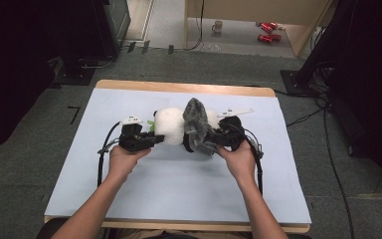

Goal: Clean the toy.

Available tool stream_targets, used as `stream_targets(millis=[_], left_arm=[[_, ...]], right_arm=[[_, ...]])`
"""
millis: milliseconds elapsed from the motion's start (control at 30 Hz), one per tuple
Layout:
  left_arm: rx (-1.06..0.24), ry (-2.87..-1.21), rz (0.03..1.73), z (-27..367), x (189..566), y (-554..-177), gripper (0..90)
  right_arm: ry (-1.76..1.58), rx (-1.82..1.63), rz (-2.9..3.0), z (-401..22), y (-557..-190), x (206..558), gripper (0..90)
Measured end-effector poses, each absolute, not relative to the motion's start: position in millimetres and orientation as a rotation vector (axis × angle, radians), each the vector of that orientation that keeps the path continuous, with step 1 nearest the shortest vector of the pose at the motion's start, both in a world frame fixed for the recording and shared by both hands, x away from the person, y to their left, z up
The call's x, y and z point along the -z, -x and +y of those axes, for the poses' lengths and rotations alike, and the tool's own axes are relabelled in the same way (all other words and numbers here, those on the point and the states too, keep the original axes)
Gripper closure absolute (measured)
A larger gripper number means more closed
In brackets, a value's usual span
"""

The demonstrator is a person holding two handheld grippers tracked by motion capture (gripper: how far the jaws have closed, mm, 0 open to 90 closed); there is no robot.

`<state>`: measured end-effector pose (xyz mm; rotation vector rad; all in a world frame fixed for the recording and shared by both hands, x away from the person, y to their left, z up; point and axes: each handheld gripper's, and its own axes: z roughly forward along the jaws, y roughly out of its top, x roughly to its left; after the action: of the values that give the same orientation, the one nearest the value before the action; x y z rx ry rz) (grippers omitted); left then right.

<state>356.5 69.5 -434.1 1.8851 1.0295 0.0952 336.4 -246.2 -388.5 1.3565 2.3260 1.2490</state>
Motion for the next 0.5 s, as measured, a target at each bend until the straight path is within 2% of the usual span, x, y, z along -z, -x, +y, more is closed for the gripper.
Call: stream_targets(millis=[300,500], left_arm=[[-0.025,-1.845,1.043,75.7,430.8,-357.5,67.3],[0.016,-1.831,1.055,75.6,416.5,-348.2,67.3]], right_arm=[[-1.463,-1.239,2.225,-287.5,-329.3,384.0,80.1],[-1.373,-1.365,2.225,-275.5,-317.6,357.1,80.1]])
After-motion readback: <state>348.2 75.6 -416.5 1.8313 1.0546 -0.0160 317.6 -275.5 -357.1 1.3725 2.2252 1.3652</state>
